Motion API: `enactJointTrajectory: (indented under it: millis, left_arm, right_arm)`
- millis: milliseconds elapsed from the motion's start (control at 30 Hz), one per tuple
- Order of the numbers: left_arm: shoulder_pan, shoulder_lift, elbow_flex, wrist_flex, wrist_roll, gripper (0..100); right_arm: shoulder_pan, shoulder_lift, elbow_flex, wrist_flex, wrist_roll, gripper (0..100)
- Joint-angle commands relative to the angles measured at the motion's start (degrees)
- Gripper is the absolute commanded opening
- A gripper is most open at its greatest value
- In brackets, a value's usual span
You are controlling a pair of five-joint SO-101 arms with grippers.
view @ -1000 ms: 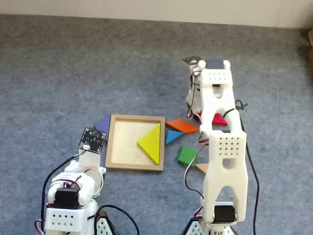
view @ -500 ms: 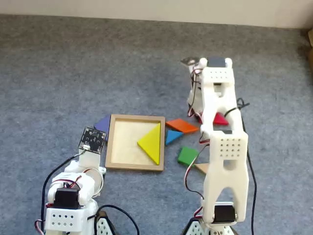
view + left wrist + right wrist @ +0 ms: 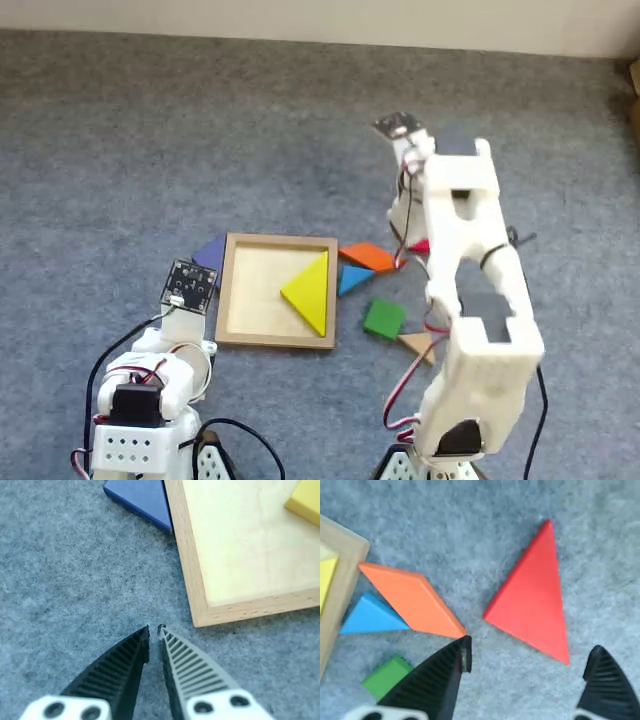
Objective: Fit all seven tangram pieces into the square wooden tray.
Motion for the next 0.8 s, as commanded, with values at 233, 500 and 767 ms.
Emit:
enactJointTrajectory:
  millis: [233,500,767]
  left_arm:
    - [-0.6,-2.3,1.2,0.1,0.0,5]
    - [-0.6,-2.3,1.2,0.1,0.0,5]
    - [-0.6,-2.3,1.2,0.1,0.0,5]
  right_arm:
    - [-0.7,0.0,7.8,-11.6,2.7,34.7]
    - [-0.7,6.2,-2.5,-11.2,-0.2,34.7]
    - [-0.9,6.5,-3.0,-11.5,-2.7,34.3]
